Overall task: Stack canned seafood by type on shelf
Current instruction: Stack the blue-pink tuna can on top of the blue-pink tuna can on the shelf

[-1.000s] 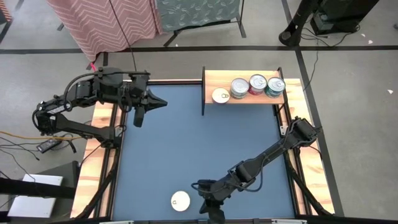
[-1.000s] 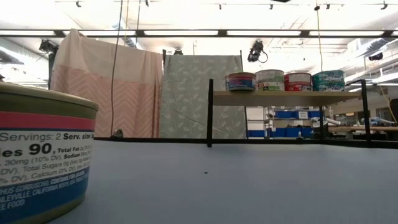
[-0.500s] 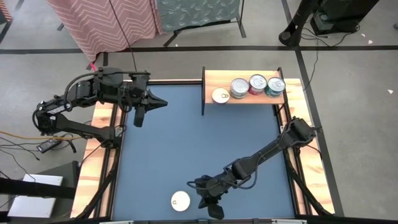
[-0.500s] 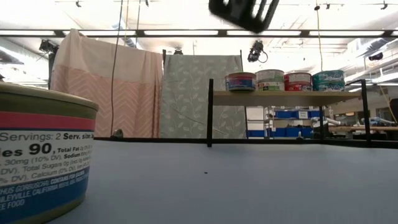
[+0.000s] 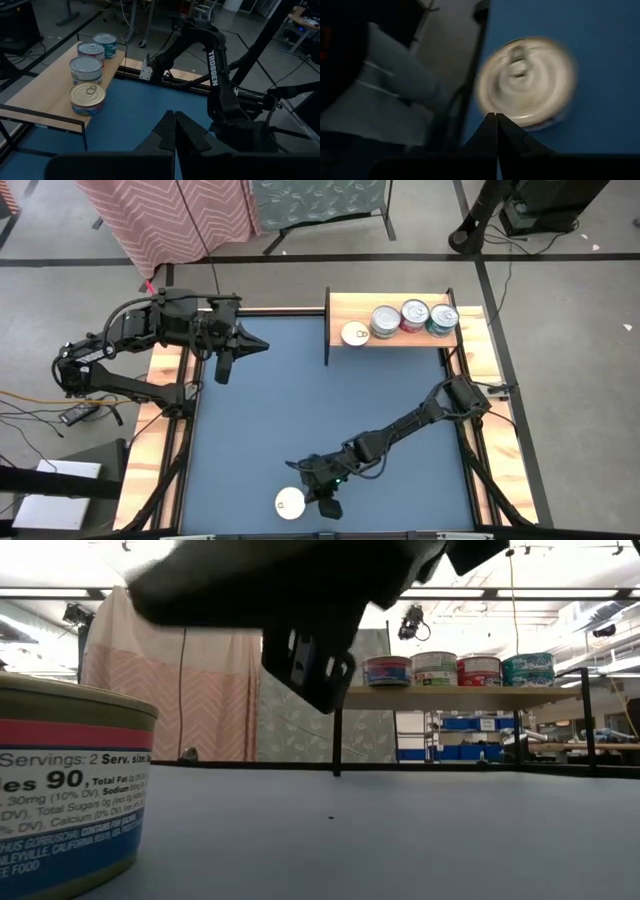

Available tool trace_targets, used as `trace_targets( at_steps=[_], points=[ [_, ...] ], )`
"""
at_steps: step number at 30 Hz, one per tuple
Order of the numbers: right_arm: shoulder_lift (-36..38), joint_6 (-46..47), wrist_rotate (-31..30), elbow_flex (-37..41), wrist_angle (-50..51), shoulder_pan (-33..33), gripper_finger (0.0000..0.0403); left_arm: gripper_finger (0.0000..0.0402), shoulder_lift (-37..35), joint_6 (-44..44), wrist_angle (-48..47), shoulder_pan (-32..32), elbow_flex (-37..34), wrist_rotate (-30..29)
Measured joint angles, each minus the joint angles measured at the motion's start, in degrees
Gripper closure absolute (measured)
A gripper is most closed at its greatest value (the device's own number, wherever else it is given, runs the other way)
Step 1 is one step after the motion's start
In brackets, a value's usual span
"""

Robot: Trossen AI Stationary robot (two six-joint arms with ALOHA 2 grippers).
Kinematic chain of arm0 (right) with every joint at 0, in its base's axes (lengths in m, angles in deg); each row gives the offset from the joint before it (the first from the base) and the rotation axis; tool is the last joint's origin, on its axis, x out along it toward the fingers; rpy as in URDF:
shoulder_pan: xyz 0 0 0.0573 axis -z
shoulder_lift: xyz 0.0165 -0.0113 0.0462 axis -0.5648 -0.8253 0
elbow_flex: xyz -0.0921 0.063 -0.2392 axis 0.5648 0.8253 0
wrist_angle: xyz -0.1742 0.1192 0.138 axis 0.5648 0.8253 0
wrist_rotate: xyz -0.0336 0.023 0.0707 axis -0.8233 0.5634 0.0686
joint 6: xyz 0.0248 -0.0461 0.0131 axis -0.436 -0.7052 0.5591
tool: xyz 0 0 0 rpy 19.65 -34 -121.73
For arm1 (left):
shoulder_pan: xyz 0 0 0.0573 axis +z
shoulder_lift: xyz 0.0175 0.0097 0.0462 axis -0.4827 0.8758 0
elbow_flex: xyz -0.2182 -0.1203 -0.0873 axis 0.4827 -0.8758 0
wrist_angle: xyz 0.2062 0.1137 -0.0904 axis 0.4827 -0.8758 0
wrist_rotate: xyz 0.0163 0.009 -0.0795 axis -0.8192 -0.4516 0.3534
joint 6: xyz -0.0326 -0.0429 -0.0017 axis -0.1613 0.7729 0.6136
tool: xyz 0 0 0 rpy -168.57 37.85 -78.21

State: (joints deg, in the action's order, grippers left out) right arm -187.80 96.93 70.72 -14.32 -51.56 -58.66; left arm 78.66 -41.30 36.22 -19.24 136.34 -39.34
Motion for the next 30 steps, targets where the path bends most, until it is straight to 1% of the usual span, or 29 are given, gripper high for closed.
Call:
trace_targets(
  at_steps=[3, 6, 11, 17, 24, 30],
  points=[
    [0.1, -2.3, -2.6, 0.0, 0.8, 1.2, 0.0398, 0.0394, 0.0, 0.0, 0.0, 0.0, 0.0, 0.0],
    [0.1, -3.3, -3.8, 0.0, 0.7, 2.0, 0.0398, 0.0394, 0.0, 0.0, 0.0, 0.0, 0.0, 0.0],
    [0.1, -2.8, -2.8, -0.1, -1.5, 2.4, 0.0398, 0.0394, 0.0, 0.0, 0.0, 0.0, 0.0, 0.0],
    [0.1, -3.3, -3.0, -3.2, -1.4, 0.4, 0.0398, 0.0394, 0.0, -1.3, 0.0, 0.0, 0.0, 0.0],
    [0.1, -4.4, -3.2, -3.1, 2.9, -0.4, 0.0398, 0.0394, 0.0, -1.4, 0.0, 0.0, 0.0, 0.0],
    [0.1, -5.8, -4.7, -3.0, 2.5, -0.3, 0.0398, 0.0394, 0.0, -1.4, 0.0, 0.0, 0.0, 0.0]
  ],
)
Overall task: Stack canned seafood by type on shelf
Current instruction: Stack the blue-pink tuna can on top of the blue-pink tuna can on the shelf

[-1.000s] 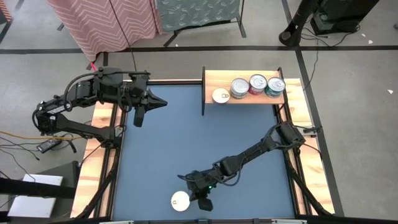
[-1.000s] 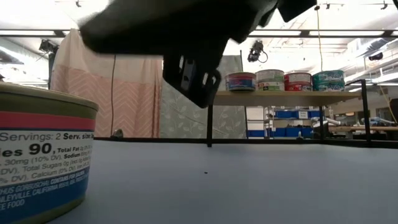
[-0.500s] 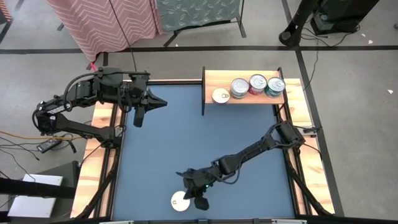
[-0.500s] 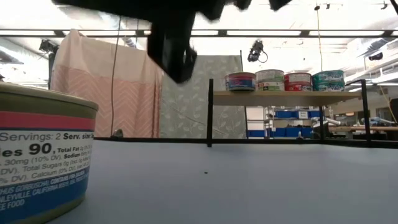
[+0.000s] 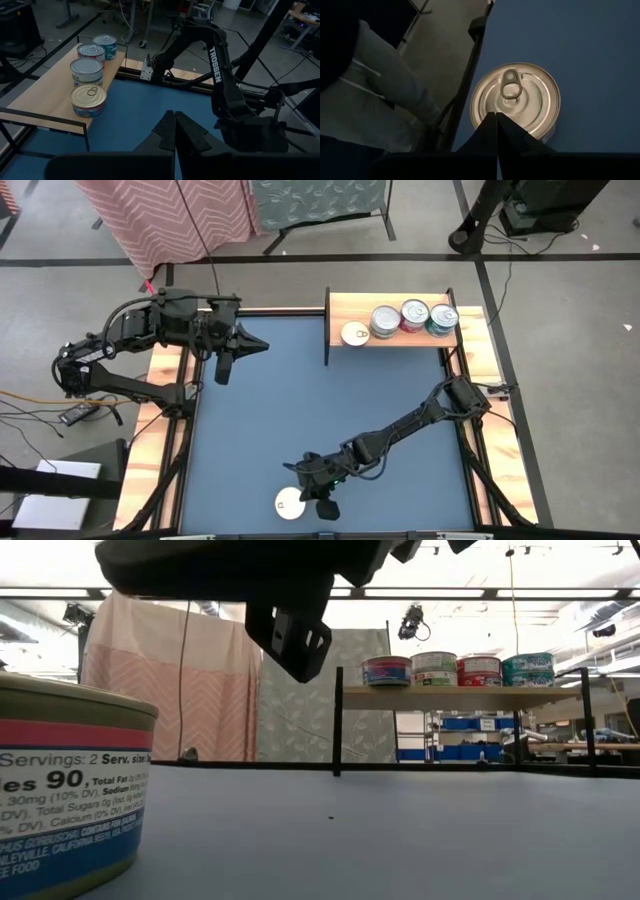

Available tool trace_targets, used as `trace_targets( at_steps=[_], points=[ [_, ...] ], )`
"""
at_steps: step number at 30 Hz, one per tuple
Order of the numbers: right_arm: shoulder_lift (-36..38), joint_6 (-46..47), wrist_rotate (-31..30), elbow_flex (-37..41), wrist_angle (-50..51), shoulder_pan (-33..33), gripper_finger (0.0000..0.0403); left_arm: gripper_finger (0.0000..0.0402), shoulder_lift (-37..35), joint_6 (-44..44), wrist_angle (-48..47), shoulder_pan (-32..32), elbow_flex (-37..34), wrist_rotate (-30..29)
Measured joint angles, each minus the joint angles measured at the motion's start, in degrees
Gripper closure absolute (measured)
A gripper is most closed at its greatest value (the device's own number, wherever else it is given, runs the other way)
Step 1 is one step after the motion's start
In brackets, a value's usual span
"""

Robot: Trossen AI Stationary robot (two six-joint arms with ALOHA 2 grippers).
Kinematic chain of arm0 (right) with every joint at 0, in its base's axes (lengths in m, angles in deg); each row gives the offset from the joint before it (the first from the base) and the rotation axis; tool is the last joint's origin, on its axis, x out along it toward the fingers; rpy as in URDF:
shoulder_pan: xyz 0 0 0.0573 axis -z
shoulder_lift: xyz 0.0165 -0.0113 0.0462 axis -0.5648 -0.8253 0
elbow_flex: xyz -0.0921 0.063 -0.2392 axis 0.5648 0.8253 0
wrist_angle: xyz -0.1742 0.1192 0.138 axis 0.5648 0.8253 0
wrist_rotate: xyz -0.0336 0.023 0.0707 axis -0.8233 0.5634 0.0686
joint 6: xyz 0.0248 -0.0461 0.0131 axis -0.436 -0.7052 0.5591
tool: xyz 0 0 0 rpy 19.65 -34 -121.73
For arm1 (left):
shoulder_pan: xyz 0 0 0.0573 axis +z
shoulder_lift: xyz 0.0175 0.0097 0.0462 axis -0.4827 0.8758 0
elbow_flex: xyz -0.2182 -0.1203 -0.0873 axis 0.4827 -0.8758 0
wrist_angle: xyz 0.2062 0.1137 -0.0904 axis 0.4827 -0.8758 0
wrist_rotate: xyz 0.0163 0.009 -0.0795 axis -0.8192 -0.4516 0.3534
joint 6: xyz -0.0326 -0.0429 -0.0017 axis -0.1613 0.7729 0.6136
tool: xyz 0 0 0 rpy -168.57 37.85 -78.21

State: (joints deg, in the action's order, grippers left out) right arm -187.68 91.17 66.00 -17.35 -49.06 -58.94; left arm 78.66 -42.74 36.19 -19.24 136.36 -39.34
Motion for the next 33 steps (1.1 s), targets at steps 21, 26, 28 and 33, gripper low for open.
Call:
trace_targets(
  at_steps=[21, 26, 28, 33],
  points=[
    [-2.7, 0.2, 3.4, 0.0, -6.3, 1.1, 0.0398, 0.0394, 0.0, 0.0, 0.0, 0.0, 0.0, 0.0],
    [-5.4, 2.1, 2.3, 0.1, -8.5, 1.1, 0.0398, 0.0394, 0.0, 0.2, 0.0, 0.0, 0.0, 0.0],
    [-5.4, 2.6, 1.8, 0.0, -8.6, 1.3, 0.0398, 0.0394, 0.0, 0.3, 0.0, 0.0, 0.0, 0.0],
    [-5.4, 2.7, 1.4, 0.0, -6.8, 1.6, 0.0398, 0.0394, 0.0, 0.3, -0.1, 0.0, 0.0, 0.0]
  ],
)
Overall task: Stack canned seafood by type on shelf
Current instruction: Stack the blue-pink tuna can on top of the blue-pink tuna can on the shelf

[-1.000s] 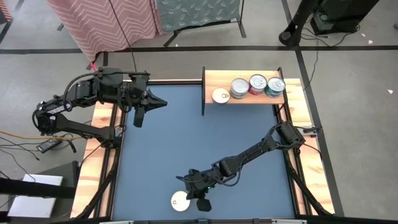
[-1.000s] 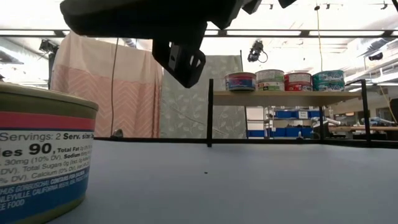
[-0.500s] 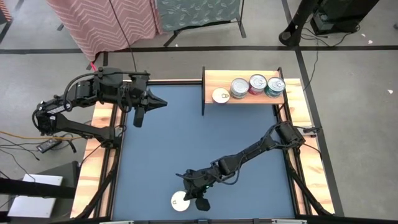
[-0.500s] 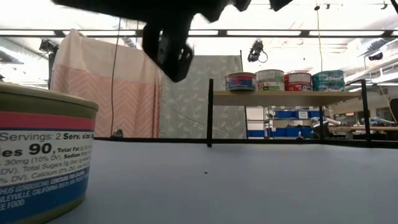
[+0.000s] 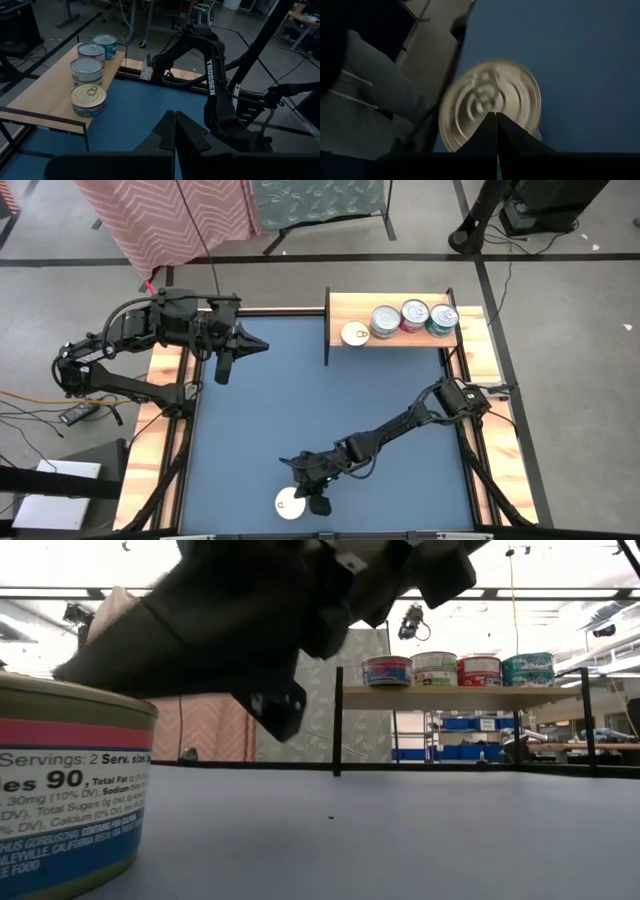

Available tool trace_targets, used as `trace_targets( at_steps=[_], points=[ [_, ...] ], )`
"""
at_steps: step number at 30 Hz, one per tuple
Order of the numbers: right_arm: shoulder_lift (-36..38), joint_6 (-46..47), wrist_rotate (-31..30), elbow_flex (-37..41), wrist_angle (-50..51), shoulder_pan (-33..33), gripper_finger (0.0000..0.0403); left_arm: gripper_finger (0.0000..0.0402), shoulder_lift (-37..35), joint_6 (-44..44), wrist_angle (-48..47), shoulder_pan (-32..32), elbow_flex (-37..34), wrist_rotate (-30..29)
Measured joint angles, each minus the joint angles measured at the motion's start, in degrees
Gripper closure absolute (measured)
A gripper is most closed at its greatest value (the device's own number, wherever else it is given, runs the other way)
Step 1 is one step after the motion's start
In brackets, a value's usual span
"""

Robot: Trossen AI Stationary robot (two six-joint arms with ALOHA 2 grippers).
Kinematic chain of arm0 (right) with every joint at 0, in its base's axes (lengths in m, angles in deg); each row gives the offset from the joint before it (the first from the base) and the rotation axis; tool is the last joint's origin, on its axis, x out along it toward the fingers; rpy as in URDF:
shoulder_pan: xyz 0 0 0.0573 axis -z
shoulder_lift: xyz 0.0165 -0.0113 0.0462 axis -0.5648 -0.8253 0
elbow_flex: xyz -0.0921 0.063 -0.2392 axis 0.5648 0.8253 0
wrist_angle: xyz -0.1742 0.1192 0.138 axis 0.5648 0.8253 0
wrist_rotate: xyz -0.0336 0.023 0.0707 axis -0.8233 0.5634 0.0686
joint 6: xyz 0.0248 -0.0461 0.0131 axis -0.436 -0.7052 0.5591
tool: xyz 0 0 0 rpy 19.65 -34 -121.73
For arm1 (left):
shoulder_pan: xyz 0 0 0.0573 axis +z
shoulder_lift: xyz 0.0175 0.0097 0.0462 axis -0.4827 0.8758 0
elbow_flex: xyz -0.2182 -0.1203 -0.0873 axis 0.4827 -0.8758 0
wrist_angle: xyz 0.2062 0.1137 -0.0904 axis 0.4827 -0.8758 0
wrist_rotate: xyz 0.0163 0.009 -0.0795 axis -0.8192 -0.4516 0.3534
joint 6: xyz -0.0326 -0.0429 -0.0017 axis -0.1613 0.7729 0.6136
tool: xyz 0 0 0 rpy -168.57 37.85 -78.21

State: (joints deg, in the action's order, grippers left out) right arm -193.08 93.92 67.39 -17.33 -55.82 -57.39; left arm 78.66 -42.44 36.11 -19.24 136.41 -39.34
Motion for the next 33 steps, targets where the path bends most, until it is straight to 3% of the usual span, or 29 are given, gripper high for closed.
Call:
trace_targets(
  at_steps=[12, 24, 33],
  points=[
    [0.6, -1.5, -2.4, -0.3, 7.2, 0.6, 0.0398, 0.0394, 0.0, -0.1, -0.6, 0.0, 0.0, 0.0],
    [6.4, -6.5, -13.6, 0.2, 22.2, 2.1, 0.0398, 0.0394, 0.0, -0.3, -0.9, 0.0, 0.0, 0.0],
    [8.1, -7.4, -14.8, -1.4, 25.7, 1.4, 0.0398, 0.0394, 0.0, -0.3, -0.8, 0.0, 0.0, 0.0]
  ],
)
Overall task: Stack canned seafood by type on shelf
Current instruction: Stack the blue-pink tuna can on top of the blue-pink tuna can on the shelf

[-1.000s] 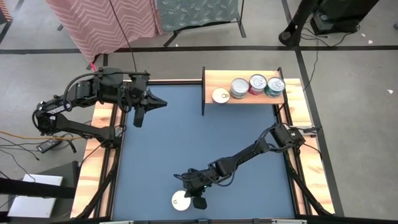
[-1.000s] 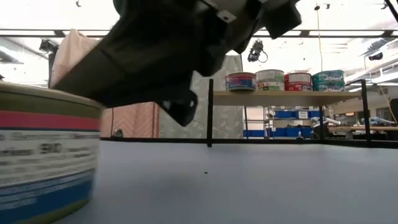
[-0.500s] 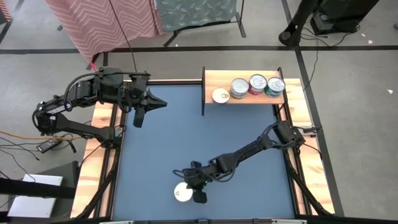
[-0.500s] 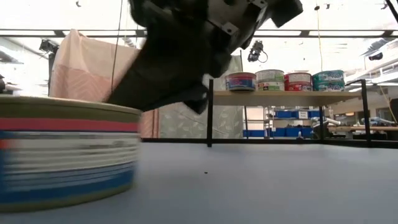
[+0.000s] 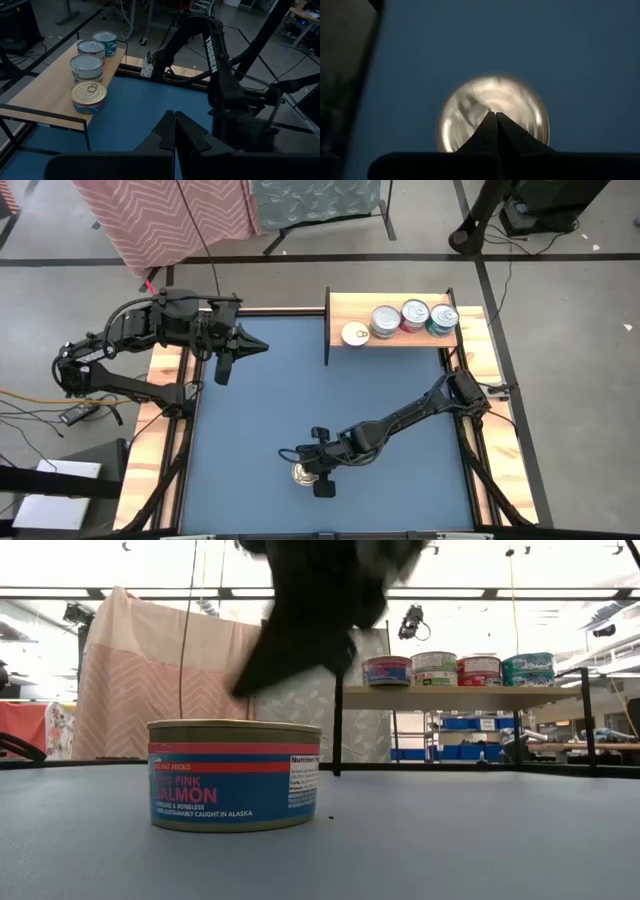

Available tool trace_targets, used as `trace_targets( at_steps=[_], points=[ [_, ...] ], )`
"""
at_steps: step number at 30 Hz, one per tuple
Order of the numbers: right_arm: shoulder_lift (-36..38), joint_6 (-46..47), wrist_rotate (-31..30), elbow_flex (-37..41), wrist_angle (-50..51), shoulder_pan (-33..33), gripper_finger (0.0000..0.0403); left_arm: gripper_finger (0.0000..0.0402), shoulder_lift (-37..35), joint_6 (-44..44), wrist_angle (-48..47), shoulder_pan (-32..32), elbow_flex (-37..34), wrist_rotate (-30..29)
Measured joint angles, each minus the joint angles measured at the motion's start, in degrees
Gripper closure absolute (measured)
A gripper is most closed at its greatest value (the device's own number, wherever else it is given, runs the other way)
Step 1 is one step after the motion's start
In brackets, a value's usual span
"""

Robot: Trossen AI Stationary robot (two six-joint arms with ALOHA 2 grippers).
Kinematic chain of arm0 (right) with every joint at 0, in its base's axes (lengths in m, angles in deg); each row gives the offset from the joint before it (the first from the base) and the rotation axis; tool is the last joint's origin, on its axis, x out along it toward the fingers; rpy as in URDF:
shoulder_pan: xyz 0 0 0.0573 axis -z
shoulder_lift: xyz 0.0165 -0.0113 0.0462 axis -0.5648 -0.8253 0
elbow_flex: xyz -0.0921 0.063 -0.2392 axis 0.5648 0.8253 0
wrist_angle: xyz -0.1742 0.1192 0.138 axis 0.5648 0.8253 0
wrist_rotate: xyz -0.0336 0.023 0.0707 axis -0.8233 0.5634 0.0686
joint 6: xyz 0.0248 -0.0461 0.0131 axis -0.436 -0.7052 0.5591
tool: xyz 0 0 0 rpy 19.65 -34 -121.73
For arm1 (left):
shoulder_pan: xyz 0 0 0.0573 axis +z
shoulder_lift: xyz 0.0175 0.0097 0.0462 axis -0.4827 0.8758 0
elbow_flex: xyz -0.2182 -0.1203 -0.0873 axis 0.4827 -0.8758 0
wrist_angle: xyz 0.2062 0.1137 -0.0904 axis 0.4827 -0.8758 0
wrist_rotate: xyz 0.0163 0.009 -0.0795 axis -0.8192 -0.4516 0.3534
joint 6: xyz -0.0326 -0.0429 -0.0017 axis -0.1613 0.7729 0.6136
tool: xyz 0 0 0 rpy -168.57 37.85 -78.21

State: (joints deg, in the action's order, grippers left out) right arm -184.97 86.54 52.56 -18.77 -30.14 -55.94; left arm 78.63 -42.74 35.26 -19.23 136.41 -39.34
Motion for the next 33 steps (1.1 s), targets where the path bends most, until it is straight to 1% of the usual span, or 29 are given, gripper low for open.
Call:
trace_targets(
  at_steps=[4, 7, 10, 13, 18, 27, 33],
  points=[
    [0.6, -3.4, -4.4, -6.4, 5.8, -0.7, 0.0398, 0.0394, 0.0, 0.0, 0.0, 0.0, 0.0, 0.0],
    [0.6, -5.0, -4.3, -8.1, 8.5, 0.1, 0.0398, 0.0394, 0.0, 0.0, 0.1, 0.0, 0.0, 0.0],
    [0.5, -5.0, -3.7, -7.6, 10.7, 0.8, 0.0398, 0.0394, 0.0, 0.0, 0.1, 0.0, 0.0, 0.0],
    [0.5, -4.2, -1.8, -5.1, 12.3, 1.0, 0.0398, 0.0394, 0.0, 0.0, 0.1, 0.0, 0.0, 0.0],
    [0.4, -4.0, 1.3, -3.4, 12.0, 1.0, 0.0398, 0.0394, 0.0, 0.0, 0.2, 0.0, 0.0, 0.0],
    [0.4, -4.0, 1.9, -3.1, 14.0, 1.3, 0.0398, 0.0394, 0.0, 0.0, 0.5, 0.0, 0.0, 0.0],
    [0.6, -3.4, 2.3, -1.5, 13.0, 1.4, 0.0398, 0.0394, 0.0, 0.0, 0.5, 0.0, 0.0, 0.0]
  ],
)
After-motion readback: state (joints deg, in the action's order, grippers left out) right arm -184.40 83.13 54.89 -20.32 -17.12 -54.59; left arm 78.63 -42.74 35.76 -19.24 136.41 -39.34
